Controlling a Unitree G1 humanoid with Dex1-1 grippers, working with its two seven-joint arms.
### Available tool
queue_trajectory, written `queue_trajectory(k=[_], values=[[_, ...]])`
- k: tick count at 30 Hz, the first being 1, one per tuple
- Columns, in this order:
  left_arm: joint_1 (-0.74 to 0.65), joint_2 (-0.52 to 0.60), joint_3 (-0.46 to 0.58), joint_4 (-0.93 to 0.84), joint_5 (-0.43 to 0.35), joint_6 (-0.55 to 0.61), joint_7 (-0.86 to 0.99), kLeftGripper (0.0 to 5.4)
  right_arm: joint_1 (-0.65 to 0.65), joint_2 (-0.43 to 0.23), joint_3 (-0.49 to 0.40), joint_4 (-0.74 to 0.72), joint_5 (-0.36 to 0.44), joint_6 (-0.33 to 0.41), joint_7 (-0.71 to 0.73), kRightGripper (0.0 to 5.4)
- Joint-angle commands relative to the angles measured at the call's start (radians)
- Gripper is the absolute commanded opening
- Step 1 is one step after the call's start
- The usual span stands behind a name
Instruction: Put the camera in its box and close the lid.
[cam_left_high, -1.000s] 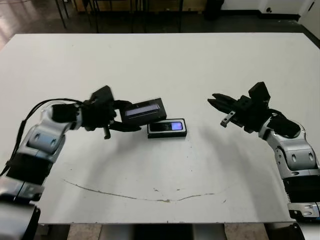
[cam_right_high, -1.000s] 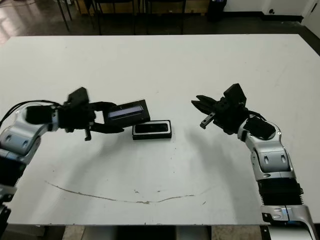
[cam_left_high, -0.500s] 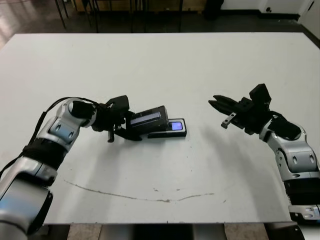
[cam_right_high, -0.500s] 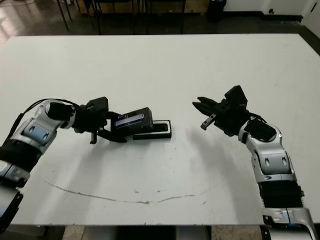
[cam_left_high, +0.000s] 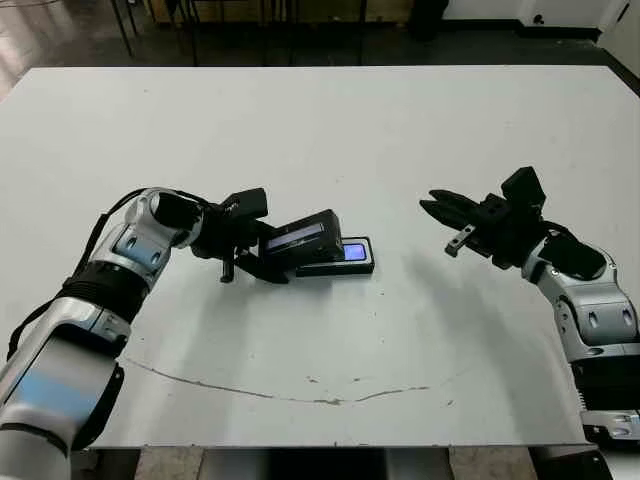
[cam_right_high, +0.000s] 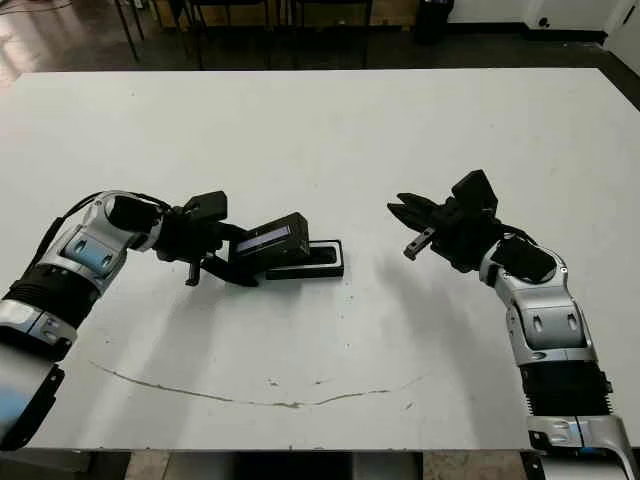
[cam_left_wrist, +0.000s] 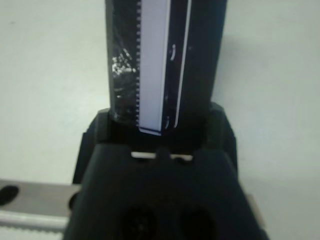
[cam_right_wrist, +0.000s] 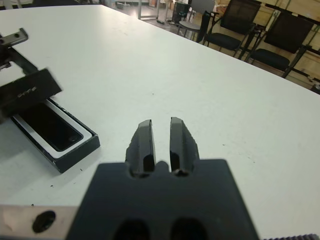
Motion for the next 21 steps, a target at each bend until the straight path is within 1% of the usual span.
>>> queue_trajectory(k=[1,3,6,11,15,18,21], values=[[-0.024,0.015,-0.024,0.002,0.007,0.021,-0.077,1.28,0.014,-0.007,0.006,0.002,-0.006,0.022,-0.007,0.0],[-0.033,0.02,-0.029,-0.001,0.009,0.041,-0.111,1.28,0.012,-0.005,0.006,0.009,-0.004,0.023,-0.007,0.0],[-0.039,0.029,-0.029,-0.014,0.01,0.038,-0.142,1.28,0.01,-0.001,0.008,0.019,-0.004,0.012,-0.004,0.0],[-0.044,0.028,-0.019,-0.009,0.01,0.032,-0.141,1.28,0.011,0.001,0.014,0.017,-0.01,0.004,-0.007,0.0],[-0.026,0.011,-0.009,-0.01,0.032,0.024,-0.031,1.28,0.017,0.001,0.013,0.005,-0.012,0.024,-0.018,0.0],[-0.014,-0.008,-0.015,-0.014,0.054,0.08,0.059,1.28,0.025,0.002,0.012,-0.008,-0.007,0.038,-0.028,0.0],[0.0,-0.015,-0.029,-0.025,0.084,0.083,0.123,1.28,0.03,0.002,0.011,-0.017,-0.002,0.047,-0.029,0.0]])
